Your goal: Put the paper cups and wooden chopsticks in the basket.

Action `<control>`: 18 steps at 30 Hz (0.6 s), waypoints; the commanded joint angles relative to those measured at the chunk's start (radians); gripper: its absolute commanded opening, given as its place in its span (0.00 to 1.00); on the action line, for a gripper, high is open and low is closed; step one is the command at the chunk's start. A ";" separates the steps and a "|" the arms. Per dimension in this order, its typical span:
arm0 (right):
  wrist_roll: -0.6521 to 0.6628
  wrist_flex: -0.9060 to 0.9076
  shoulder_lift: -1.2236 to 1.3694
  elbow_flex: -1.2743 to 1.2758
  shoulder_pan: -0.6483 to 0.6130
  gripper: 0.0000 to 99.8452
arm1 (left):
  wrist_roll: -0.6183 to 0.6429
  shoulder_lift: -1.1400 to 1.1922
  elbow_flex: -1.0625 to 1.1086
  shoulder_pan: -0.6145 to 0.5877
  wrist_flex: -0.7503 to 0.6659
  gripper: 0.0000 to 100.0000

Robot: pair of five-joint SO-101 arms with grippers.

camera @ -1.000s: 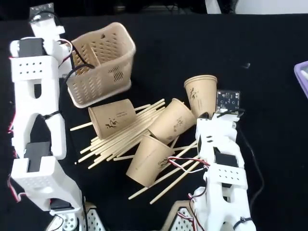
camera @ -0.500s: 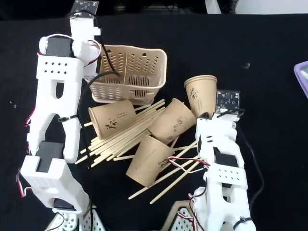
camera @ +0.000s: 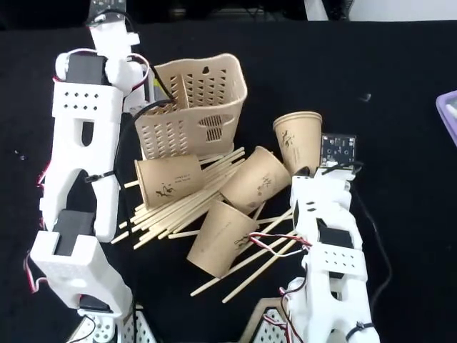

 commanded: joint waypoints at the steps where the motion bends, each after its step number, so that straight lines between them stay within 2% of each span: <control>1: 0.009 -0.008 -0.016 0.002 -0.017 0.09 | 0.014 -0.055 -0.104 -0.005 0.026 0.24; 11: 0.009 -0.009 -0.016 0.002 -0.017 0.09 | 0.014 -0.057 -0.318 -0.065 0.037 0.24; 15: 0.009 -0.009 -0.016 0.002 -0.017 0.09 | 0.014 -0.054 -0.486 -0.116 0.133 0.24; 18: 0.009 -0.011 -0.016 0.002 -0.017 0.09 | 0.012 -0.057 -0.507 -0.157 0.161 0.24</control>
